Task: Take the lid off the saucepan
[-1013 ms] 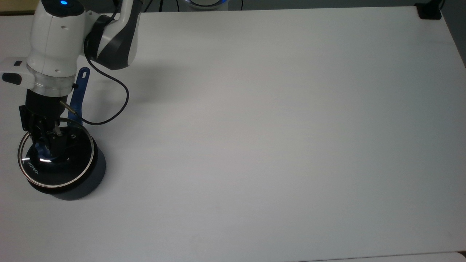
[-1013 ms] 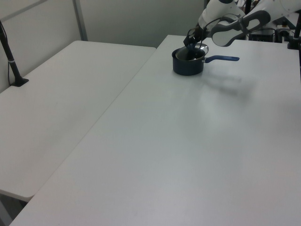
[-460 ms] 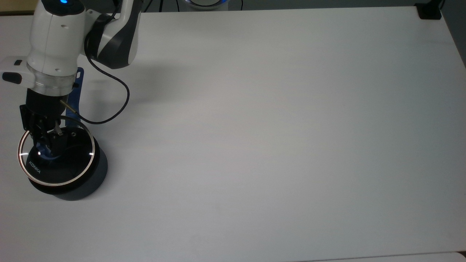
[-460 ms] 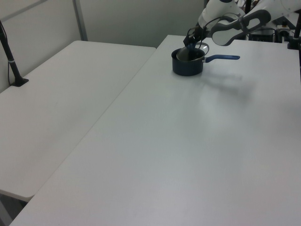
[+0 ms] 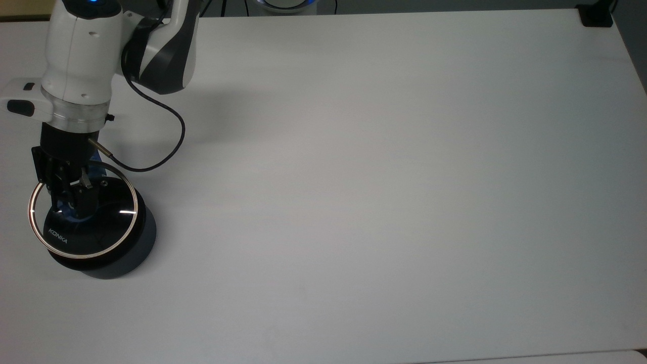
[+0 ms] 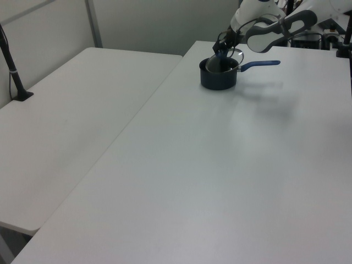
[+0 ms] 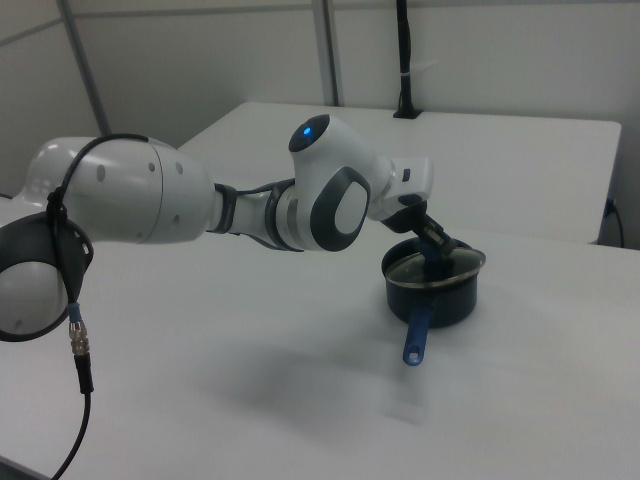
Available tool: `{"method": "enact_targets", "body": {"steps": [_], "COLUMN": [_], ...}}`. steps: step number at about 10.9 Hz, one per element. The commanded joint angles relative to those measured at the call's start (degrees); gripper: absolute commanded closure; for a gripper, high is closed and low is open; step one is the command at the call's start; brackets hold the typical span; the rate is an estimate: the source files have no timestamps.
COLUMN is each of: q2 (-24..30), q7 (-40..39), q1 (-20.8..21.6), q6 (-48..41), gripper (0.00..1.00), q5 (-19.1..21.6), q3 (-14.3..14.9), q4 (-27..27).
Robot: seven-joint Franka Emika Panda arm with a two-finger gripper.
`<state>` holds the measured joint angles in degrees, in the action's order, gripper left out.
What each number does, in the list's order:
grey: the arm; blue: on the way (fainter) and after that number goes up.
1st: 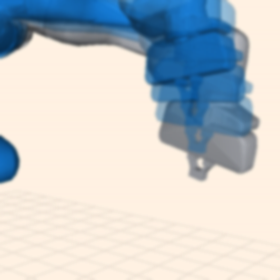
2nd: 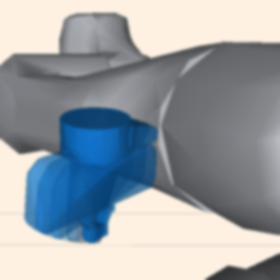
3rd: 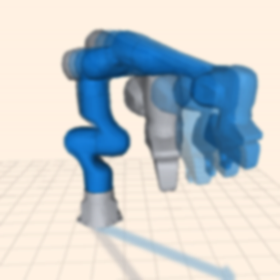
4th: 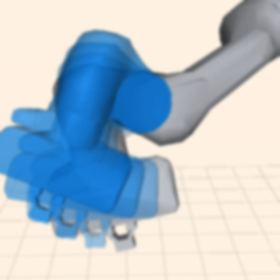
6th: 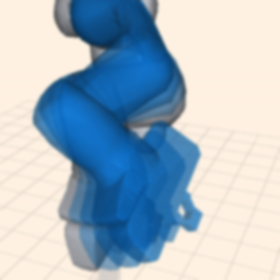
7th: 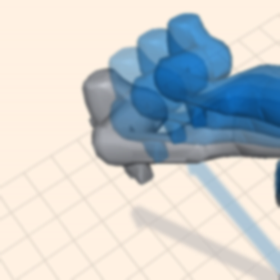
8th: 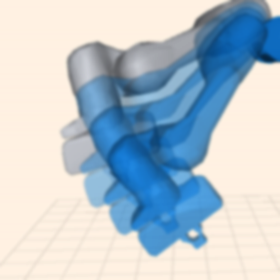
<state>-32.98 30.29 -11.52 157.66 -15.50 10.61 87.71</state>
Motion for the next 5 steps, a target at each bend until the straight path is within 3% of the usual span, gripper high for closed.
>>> {"method": "enact_targets", "body": {"steps": [1, 5], "q2": [2.75, 3.45], "q7": [1.09, 1.09], "q1": [-0.17, -0.34], "q6": [-2.27, -3.57], "gripper": [1.0, 1.0], "q5": [0.3, 1.0], "q3": [-1.21, -1.65], "q4": [1.77, 1.77]}}
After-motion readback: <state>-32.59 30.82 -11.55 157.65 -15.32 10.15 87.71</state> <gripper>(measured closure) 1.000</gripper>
